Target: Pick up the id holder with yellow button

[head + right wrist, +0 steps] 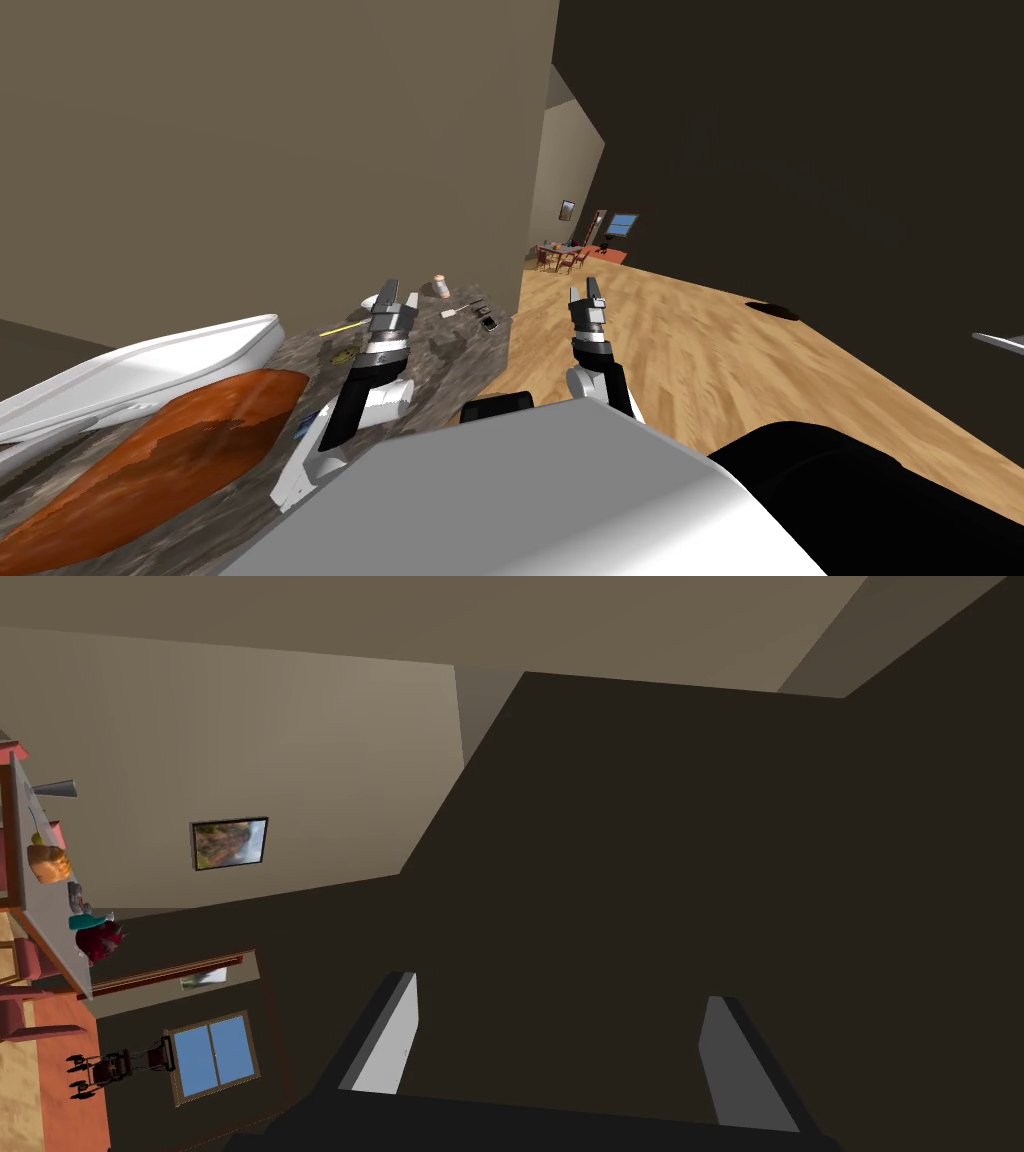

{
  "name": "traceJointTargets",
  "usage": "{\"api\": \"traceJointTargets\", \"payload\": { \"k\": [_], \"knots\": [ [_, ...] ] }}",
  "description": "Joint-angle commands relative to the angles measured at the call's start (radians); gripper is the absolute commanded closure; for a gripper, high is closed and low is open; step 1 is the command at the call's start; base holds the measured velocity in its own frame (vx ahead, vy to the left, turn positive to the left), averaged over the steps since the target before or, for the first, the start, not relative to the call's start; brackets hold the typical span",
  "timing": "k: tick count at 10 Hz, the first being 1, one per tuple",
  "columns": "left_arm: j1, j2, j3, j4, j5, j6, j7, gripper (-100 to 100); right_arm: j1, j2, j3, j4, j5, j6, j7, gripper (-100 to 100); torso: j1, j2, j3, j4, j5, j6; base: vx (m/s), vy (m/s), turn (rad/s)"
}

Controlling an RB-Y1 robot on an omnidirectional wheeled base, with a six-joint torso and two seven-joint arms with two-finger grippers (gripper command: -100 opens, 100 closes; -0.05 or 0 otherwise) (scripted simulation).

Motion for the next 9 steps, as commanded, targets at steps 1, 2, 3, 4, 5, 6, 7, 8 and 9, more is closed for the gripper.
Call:
{"api": "traceJointTargets", "payload": {
  "k": [1,2,3,4,5,6,7,8,9],
  "knots": [
    [-0.020,0.011,-0.001,0.024,0.003,0.050,-0.008,-100,0.000,0.000,0.000,0.000,0.000,0.000,0.000,0,0.000,0.000,0.000,0.000,0.000,0.000,0.012,-0.025,-0.046],
    [-0.020,0.011,-0.001,0.024,0.003,0.057,-0.008,-100,0.000,0.000,0.000,0.000,0.000,0.000,0.000,0,0.000,0.000,0.000,0.000,0.000,0.000,0.006,-0.019,-0.014],
    [-0.038,0.016,-0.002,0.040,0.004,0.093,-0.013,-100,0.000,0.000,0.000,0.000,0.000,0.000,0.000,0,0.000,0.000,0.000,0.000,0.000,0.000,0.007,-0.017,-0.026],
    [-0.056,0.021,-0.004,0.056,0.005,0.123,-0.020,-100,0.000,0.000,0.000,0.000,0.000,0.000,0.000,0,0.000,0.000,0.000,0.000,0.000,0.000,0.011,-0.025,-0.054],
    [-0.056,0.021,-0.004,0.056,0.005,0.140,-0.020,-100,0.000,0.000,0.000,0.000,0.000,0.000,0.000,0,0.000,0.000,0.000,0.000,0.000,0.000,0.009,-0.018,-0.012],
    [-0.075,0.025,-0.005,0.072,0.006,0.177,-0.026,-100,0.000,0.000,0.000,0.000,0.000,0.000,0.000,0,0.000,0.000,0.000,0.000,0.000,0.000,0.011,-0.017,-0.027],
    [-0.095,0.028,-0.007,0.090,0.007,0.207,-0.032,-100,0.000,0.000,0.000,0.000,0.000,0.000,0.000,0,0.000,0.000,0.000,0.000,0.000,0.000,0.015,-0.026,-0.038],
    [-0.095,0.028,-0.007,0.090,0.007,0.229,-0.032,-100,0.000,0.000,0.000,0.000,0.000,0.000,0.000,0,0.000,0.000,0.000,0.000,0.000,0.000,0.012,-0.021,-0.020],
    [-0.115,0.031,-0.008,0.108,0.008,0.261,-0.039,-100,0.000,0.000,0.000,0.000,0.000,0.000,0.000,0,0.000,0.000,0.000,0.000,0.000,0.000,0.009,-0.019,-0.035]
  ]
}}
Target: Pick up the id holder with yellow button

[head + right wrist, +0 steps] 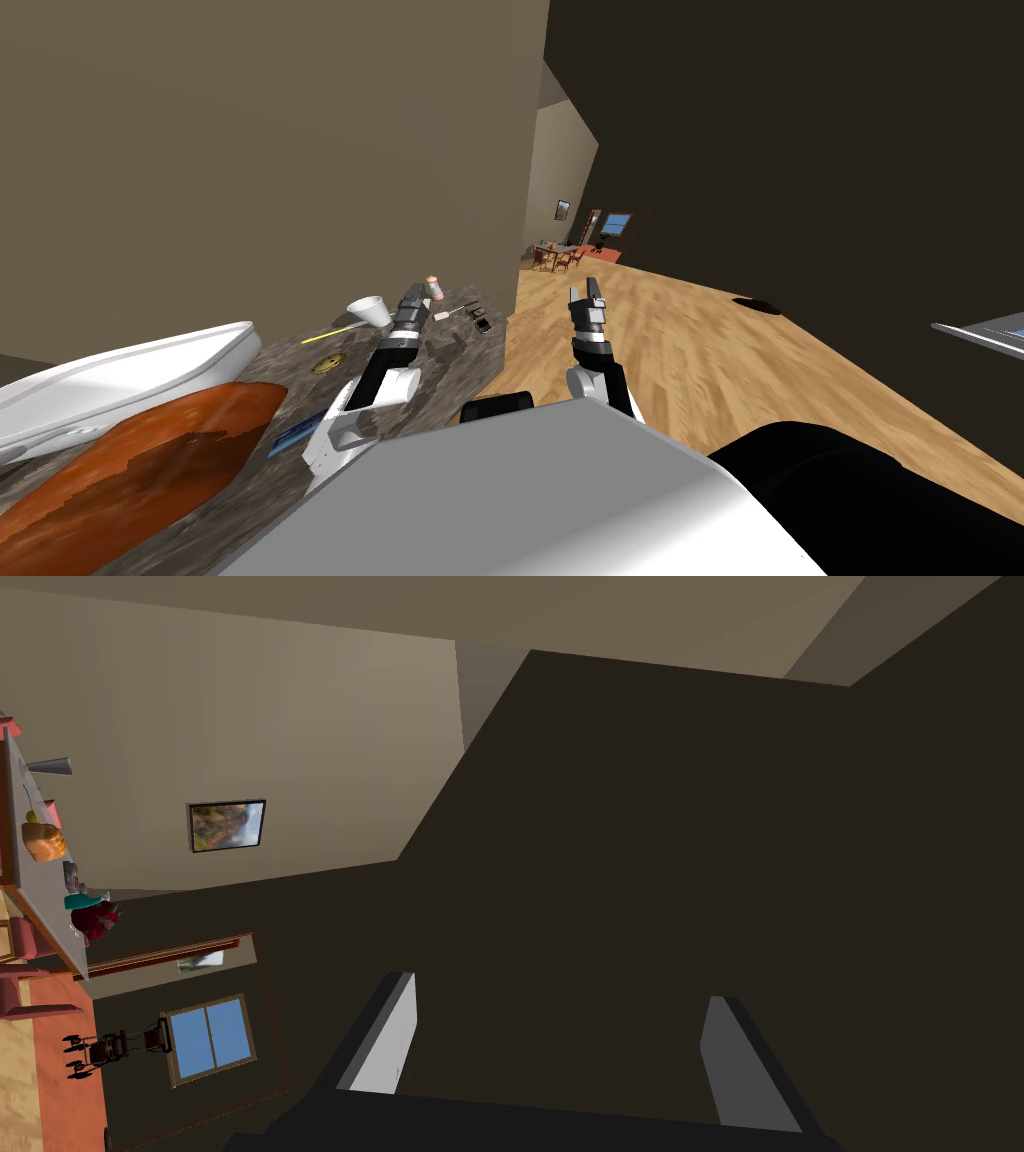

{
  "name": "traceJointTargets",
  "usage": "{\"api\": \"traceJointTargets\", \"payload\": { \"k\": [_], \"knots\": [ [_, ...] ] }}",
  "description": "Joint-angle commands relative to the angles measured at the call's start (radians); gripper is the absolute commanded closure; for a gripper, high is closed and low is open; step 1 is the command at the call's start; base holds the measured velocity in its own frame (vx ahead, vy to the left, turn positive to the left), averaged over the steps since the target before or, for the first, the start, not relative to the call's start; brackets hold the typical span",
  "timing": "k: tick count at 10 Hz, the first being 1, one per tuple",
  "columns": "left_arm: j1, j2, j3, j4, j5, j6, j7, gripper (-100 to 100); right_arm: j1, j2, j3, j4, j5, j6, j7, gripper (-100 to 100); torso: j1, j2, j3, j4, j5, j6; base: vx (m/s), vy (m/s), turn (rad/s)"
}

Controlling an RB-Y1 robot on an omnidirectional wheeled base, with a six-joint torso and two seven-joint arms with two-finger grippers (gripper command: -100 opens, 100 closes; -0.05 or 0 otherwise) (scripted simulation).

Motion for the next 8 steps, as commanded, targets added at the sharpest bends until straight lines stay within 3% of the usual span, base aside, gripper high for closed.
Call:
{"api": "traceJointTargets", "payload": {
  "k": [1,8],
  "knots": [
    [-0.010,0.001,-0.001,0.007,0.000,0.039,-0.004,-100,0.000,0.000,0.000,0.000,0.000,0.000,0.000,0,0.000,0.000,0.000,0.000,0.000,0.000,0.007,-0.012,-0.015],
    [-0.096,0.008,-0.008,0.086,0.005,0.221,-0.032,-100,0.000,0.000,0.000,0.000,0.000,0.000,0.000,0,0.000,0.000,0.000,0.000,0.000,0.000,0.010,-0.018,-0.026]
  ]
}}
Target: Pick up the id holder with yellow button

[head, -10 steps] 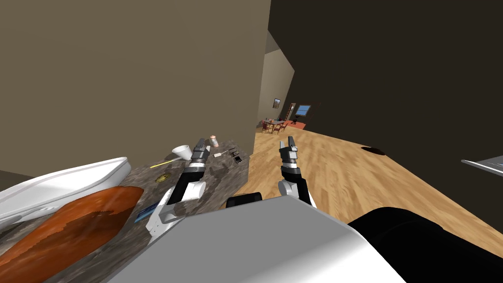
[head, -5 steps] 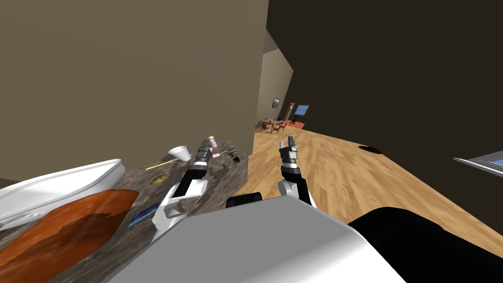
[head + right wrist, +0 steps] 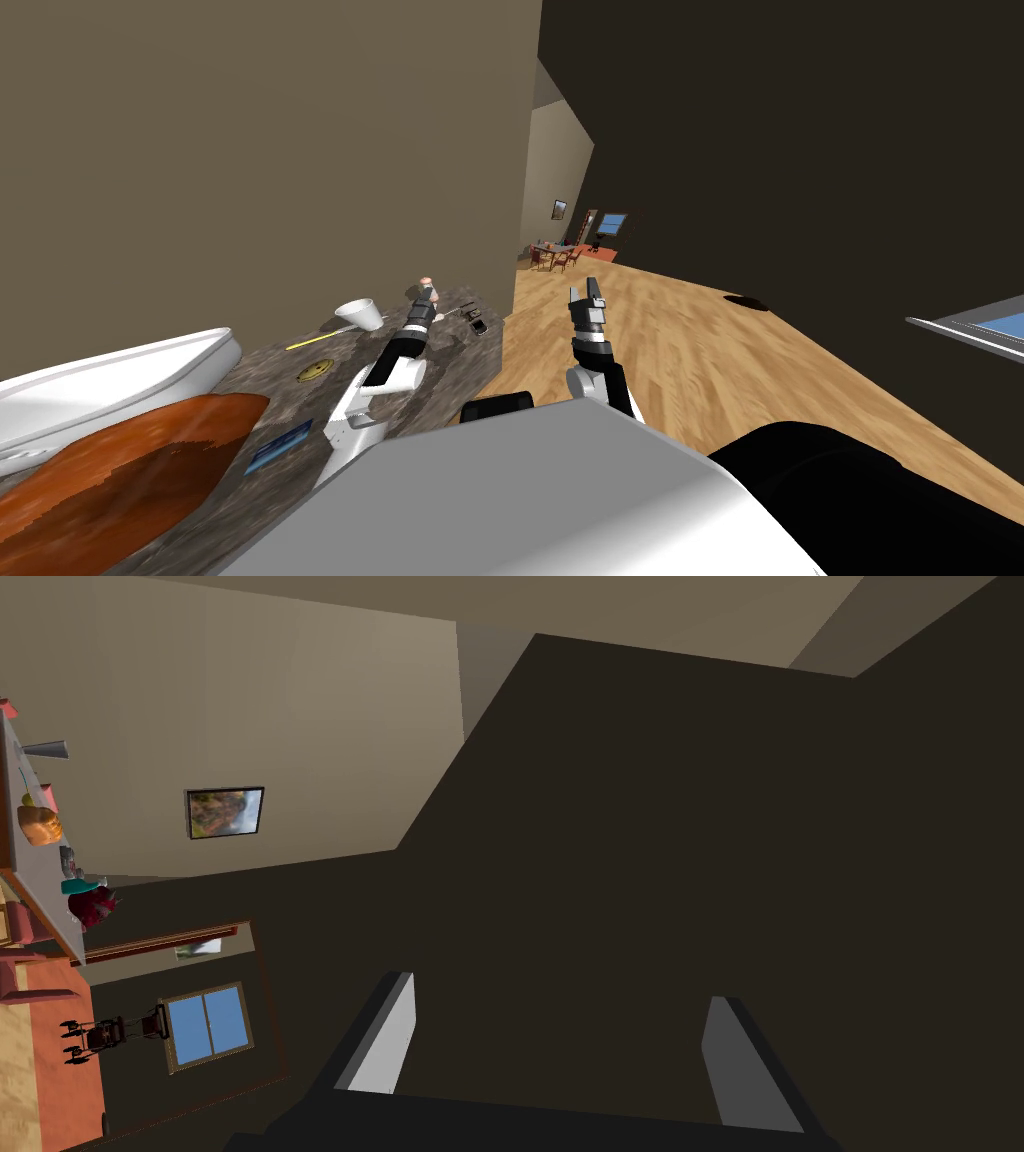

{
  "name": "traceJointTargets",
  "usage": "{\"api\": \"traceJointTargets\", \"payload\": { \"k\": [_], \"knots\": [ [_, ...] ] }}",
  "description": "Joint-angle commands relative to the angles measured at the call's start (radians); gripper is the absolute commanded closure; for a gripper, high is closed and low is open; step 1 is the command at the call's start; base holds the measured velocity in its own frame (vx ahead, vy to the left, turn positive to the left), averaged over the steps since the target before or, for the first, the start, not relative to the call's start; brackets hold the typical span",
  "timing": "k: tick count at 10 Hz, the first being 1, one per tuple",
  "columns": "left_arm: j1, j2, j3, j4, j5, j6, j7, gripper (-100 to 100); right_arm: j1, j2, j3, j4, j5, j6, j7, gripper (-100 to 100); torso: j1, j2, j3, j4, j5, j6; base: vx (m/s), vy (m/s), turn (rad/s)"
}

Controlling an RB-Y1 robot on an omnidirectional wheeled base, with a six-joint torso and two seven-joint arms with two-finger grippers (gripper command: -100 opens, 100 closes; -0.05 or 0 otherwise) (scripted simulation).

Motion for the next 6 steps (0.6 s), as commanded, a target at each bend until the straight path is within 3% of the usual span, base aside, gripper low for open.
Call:
{"api": "traceJointTargets", "payload": {
  "k": [1,6],
  "knots": [
    [-0.011,0.001,0.000,0.013,0.001,0.032,-0.004,-100,0.000,0.000,0.000,0.000,0.000,0.000,0.000,0,0.000,0.000,0.000,0.000,0.000,0.000,0.009,-0.017,-0.017],
    [-0.080,0.007,-0.005,0.079,0.004,0.166,-0.025,-100,0.000,0.000,0.000,0.000,0.000,0.000,0.000,0,0.001,0.000,0.000,0.000,0.000,0.000,0.010,-0.016,-0.026]
  ]
}}
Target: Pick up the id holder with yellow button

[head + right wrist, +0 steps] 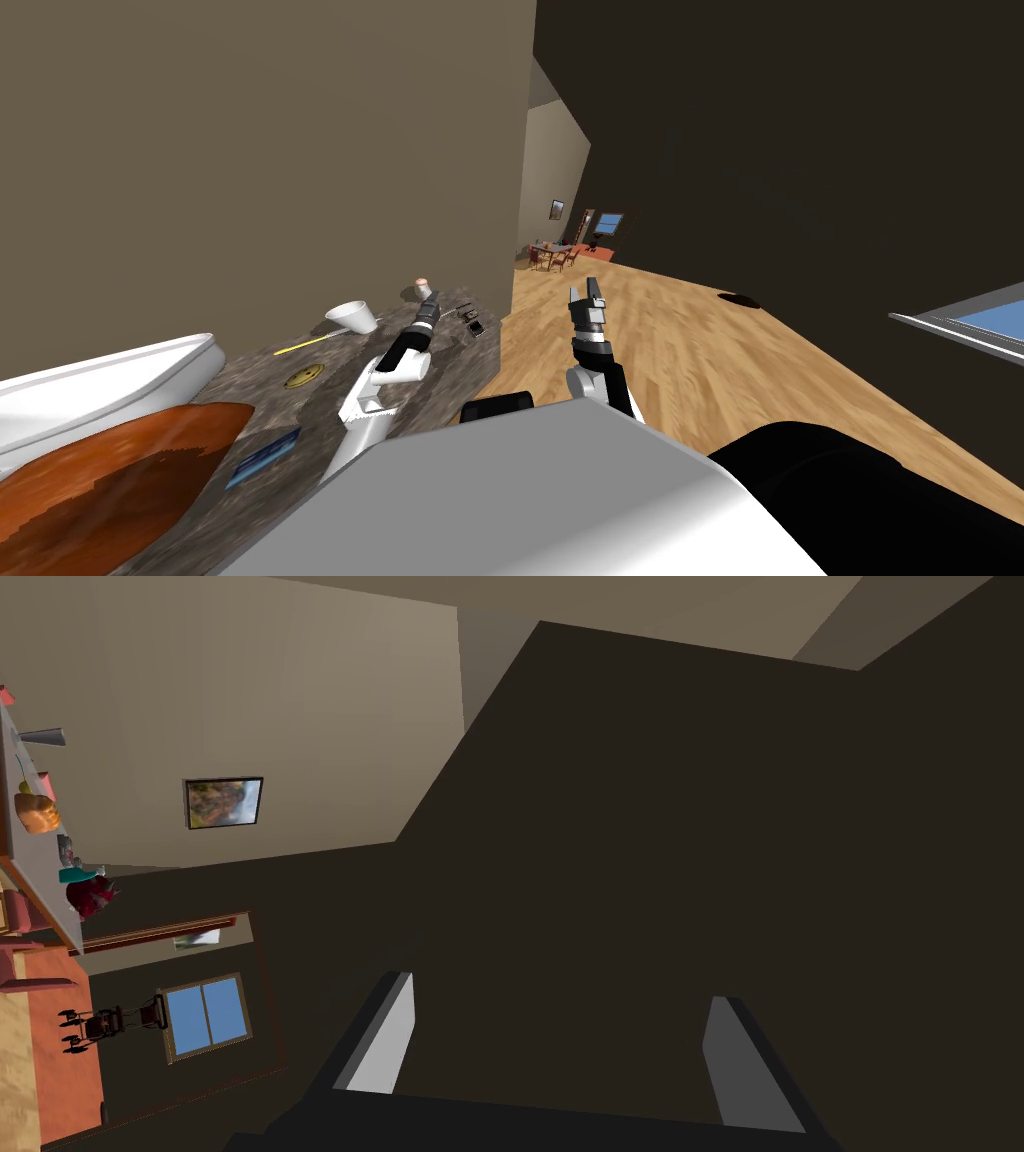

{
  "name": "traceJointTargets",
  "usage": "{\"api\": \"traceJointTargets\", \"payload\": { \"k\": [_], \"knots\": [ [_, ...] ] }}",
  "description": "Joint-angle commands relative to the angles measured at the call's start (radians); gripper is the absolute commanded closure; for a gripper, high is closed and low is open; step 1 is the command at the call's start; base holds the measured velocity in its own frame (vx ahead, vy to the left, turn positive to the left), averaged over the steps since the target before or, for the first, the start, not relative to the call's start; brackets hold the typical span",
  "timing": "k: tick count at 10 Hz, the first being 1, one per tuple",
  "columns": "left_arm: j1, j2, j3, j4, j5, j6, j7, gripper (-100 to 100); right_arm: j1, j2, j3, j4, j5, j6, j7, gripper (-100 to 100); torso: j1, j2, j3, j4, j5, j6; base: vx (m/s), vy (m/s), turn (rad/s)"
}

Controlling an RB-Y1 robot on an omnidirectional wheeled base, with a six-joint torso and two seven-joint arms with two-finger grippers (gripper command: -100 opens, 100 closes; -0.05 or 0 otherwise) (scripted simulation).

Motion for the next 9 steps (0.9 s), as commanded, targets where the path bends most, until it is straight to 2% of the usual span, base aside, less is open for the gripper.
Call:
{"api": "traceJointTargets", "payload": {
  "k": [1,4,9],
  "knots": [
    [-0.009,0.003,-0.001,0.007,0.002,0.041,-0.004,-100,0.000,0.000,0.000,0.000,0.000,0.000,0.000,0,0.000,0.000,0.000,0.000,0.000,0.000,0.009,-0.016,-0.019],
    [-0.054,0.008,-0.003,0.053,0.004,0.126,-0.019,-100,0.000,0.000,0.000,0.000,0.000,0.000,0.000,0,0.000,0.000,0.000,0.000,0.000,0.000,0.009,-0.014,-0.026],
    [-0.099,0.016,-0.006,0.100,0.006,0.240,-0.033,-100,0.000,0.000,0.000,0.000,0.000,0.000,0.000,0,0.000,0.000,0.000,0.000,0.000,0.000,0.008,-0.012,-0.022]
  ]
}}
